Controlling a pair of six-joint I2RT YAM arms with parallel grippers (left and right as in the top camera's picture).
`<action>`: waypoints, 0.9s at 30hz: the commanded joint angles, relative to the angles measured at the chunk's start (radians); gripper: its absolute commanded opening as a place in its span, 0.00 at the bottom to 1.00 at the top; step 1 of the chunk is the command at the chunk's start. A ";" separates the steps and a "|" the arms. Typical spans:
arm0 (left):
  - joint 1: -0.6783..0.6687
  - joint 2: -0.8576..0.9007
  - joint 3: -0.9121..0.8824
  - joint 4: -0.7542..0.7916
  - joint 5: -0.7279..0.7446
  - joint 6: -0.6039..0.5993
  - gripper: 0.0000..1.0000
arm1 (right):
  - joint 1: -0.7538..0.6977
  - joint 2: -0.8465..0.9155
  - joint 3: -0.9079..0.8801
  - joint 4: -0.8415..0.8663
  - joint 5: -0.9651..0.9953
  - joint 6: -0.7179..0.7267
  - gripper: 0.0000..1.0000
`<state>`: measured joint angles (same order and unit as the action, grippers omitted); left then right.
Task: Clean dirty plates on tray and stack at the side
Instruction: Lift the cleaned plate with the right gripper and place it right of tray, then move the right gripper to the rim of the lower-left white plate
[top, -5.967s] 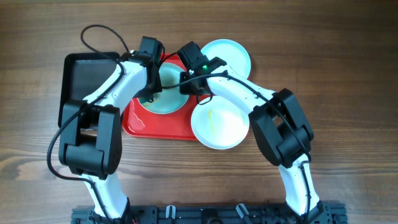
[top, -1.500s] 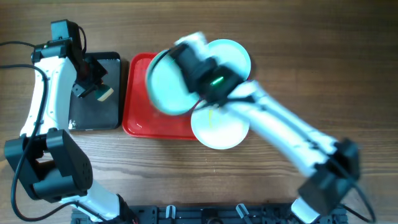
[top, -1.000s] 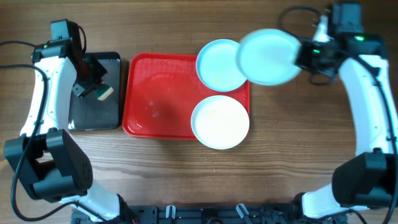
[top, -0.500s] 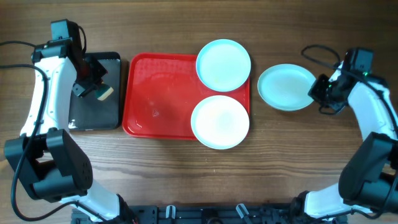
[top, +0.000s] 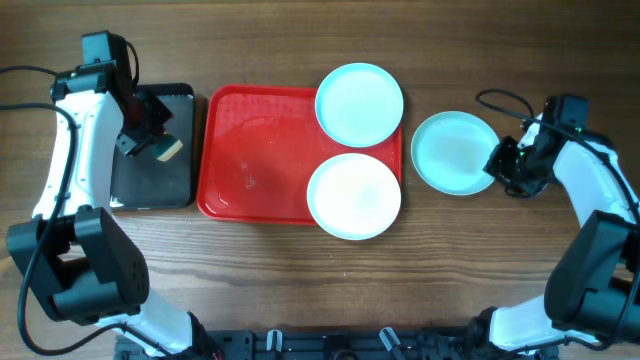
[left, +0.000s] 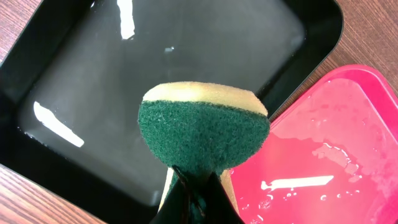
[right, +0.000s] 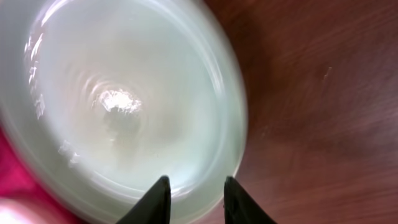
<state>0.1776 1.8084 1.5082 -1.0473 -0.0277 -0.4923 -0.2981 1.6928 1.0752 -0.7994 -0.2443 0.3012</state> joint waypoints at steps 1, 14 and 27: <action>0.001 0.010 -0.005 0.003 0.004 0.018 0.04 | 0.033 -0.089 0.117 -0.090 -0.146 -0.031 0.28; 0.001 0.010 -0.005 0.003 0.005 0.064 0.04 | 0.344 -0.137 0.018 -0.189 -0.126 -0.027 0.39; 0.001 0.010 -0.005 0.004 0.005 0.093 0.04 | 0.554 -0.123 -0.120 -0.029 -0.049 0.034 0.37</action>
<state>0.1776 1.8084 1.5082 -1.0470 -0.0277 -0.4232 0.2279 1.5581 0.9840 -0.8570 -0.3355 0.2958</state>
